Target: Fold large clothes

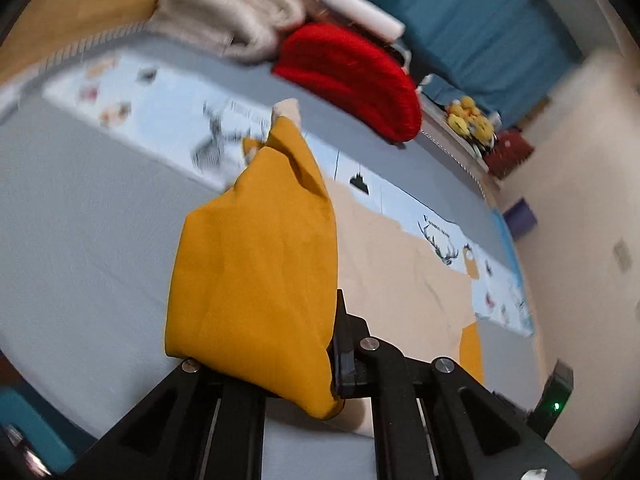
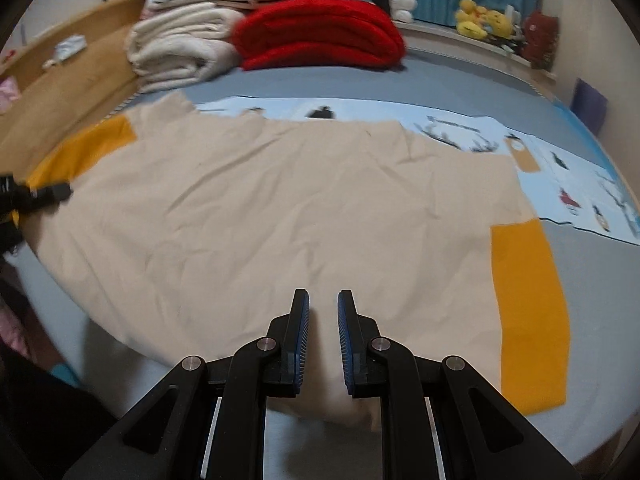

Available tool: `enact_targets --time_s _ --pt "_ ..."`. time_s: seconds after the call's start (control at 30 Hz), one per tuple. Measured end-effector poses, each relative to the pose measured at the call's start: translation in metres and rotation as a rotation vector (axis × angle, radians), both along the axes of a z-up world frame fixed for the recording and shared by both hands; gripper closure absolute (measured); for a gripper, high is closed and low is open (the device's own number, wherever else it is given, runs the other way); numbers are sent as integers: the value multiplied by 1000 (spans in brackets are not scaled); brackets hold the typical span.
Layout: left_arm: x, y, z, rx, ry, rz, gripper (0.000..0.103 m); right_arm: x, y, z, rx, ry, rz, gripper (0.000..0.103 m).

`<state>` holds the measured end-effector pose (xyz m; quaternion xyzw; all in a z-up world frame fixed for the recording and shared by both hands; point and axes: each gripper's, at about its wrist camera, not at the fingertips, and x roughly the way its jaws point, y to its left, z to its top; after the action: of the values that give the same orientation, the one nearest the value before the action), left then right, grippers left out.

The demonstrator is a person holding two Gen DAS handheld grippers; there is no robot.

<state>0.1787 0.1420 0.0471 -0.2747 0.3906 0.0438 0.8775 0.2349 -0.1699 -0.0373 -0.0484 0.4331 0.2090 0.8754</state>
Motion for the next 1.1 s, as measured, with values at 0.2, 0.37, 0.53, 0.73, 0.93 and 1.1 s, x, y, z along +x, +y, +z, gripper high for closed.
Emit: enact_targets --time_s 0.2,0.37,0.53,0.73,0.93,1.1 --pt "-23 -4 -14 67 -14 -48 94 -3 44 -44 -6 188 116 87" --pt "-15 -23 -10 122 -35 -40 94 7 52 -65 -41 258 129 87" --pt "-1 -69 -3 148 -75 -160 94 16 5 11 13 52 53 86" --pt "18 -159 -1 229 -116 -371 95 30 -100 106 79 -195 -108 55" --pt "37 -266 -26 289 -78 -648 95 33 -180 103 31 -150 -275 54" --pt "53 -318 -64 265 83 -803 89 40 -193 96 71 -105 -298 54"
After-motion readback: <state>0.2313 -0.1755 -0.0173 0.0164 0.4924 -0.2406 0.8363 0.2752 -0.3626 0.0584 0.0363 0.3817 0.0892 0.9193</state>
